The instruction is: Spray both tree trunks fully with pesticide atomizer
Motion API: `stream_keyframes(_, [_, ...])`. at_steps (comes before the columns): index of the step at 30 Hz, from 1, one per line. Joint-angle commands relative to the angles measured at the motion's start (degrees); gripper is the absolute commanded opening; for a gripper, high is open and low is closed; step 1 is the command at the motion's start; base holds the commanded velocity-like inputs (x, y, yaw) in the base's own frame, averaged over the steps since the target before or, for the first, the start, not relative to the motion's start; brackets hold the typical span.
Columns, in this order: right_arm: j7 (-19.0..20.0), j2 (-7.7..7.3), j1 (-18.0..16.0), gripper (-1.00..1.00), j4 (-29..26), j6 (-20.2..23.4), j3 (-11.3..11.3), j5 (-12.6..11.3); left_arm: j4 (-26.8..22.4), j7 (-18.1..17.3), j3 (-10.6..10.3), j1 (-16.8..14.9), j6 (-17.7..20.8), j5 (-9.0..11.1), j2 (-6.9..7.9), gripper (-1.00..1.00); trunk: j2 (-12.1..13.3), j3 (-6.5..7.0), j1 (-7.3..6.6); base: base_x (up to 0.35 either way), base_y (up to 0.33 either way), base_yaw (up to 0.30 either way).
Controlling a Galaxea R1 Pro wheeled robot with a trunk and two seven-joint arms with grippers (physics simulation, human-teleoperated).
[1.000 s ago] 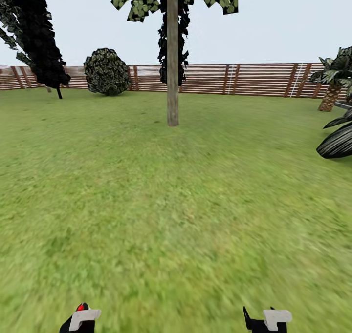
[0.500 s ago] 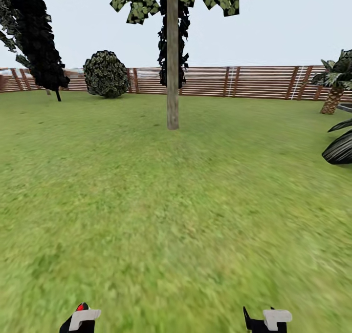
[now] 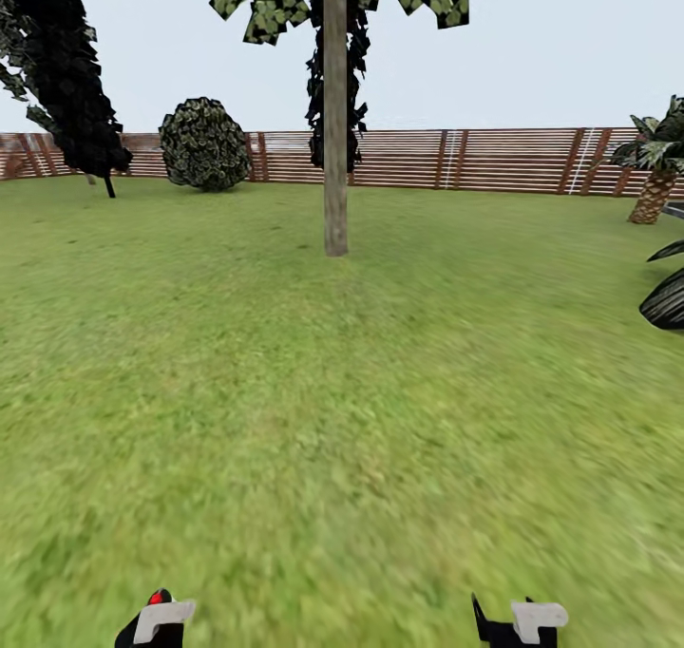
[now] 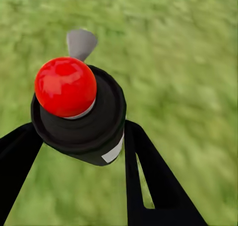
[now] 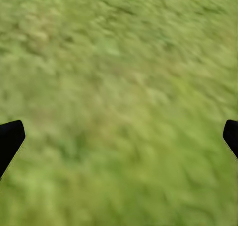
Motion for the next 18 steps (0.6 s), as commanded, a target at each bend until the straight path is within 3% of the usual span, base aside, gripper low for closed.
stream_keyframes(1, [0.0, 0.0, 0.0, 1.0, 0.0, 0.0, 0.0, 0.0, 0.0, 0.0, 0.0, 0.0, 0.0, 0.0, 0.0, -1.0, 0.0, 0.0, 0.0, 0.339, 0.0, 0.0])
stream_keyframes(18, [-0.1, 0.0, 0.0, 1.0, 0.0, 0.0, 0.0, 0.0, 0.0, 0.0, 0.0, 0.0, 0.1, 0.0, 0.0, -1.0, 0.0, 0.0, 0.0, 0.339, 0.0, 0.0])
